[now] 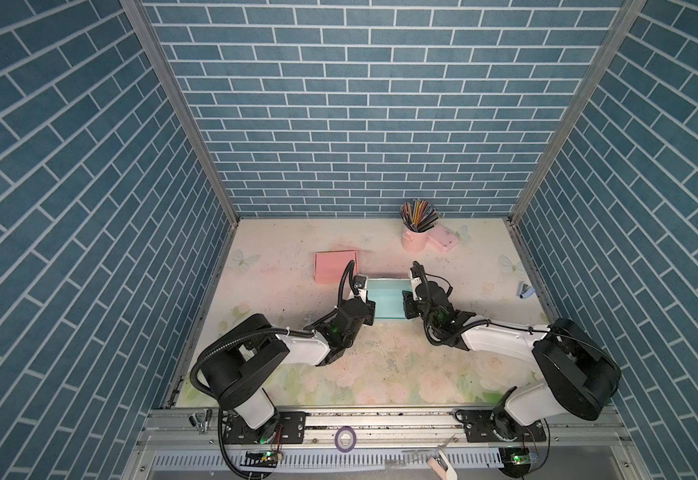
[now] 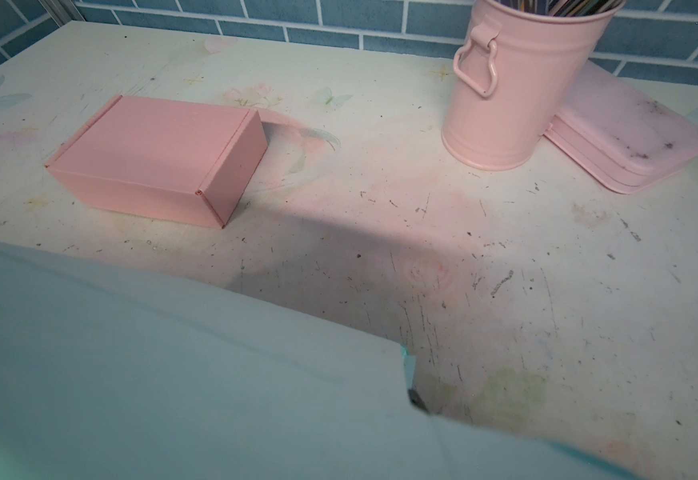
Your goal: Fold the paper box
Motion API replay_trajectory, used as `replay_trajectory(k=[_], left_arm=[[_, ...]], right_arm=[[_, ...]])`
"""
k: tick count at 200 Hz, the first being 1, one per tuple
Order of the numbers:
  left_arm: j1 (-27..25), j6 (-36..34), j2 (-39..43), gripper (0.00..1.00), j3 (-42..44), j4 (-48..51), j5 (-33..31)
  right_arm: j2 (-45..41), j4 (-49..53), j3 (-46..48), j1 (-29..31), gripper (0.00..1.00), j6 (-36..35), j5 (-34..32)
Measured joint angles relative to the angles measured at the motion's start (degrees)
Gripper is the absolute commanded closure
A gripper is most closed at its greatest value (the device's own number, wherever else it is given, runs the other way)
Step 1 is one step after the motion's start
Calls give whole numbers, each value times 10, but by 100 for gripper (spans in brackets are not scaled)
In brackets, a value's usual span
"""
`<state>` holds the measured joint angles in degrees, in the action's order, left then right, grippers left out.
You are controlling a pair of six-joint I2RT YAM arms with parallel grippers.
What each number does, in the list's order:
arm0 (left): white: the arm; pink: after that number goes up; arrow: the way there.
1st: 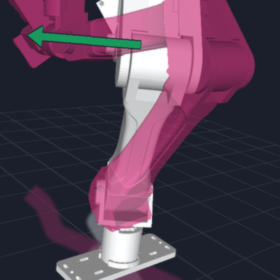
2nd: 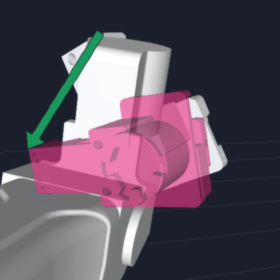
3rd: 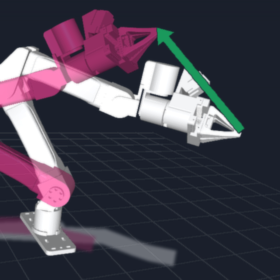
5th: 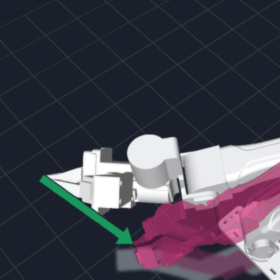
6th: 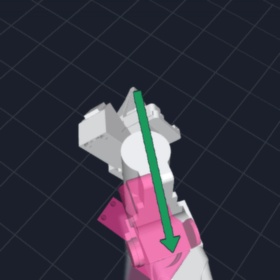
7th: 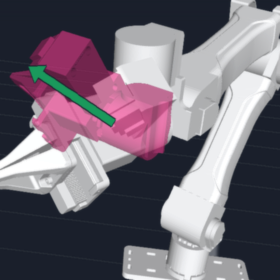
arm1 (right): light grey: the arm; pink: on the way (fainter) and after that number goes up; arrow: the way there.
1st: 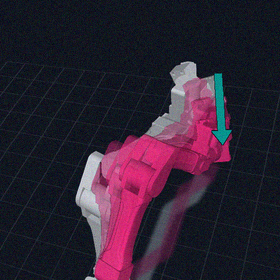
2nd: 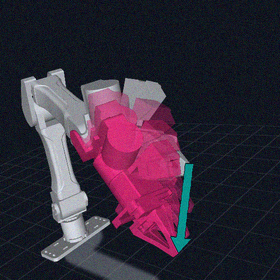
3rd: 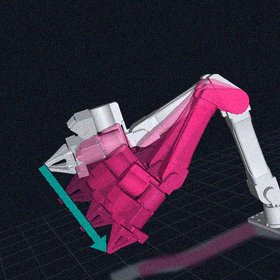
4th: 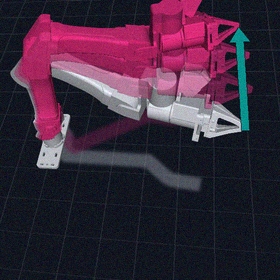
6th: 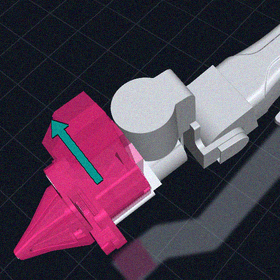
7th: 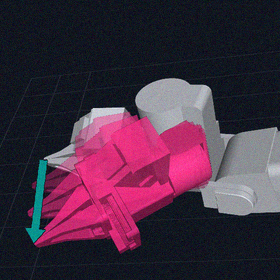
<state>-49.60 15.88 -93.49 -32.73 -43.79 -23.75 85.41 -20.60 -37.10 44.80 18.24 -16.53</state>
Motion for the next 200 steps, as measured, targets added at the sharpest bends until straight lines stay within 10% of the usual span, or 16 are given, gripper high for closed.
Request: replay_trajectory(k=[200], left_arm=[[-38,14,-63,100,38,-125,-36]], right_arm=[[-39,-129,137,32,49,-1,-6]])
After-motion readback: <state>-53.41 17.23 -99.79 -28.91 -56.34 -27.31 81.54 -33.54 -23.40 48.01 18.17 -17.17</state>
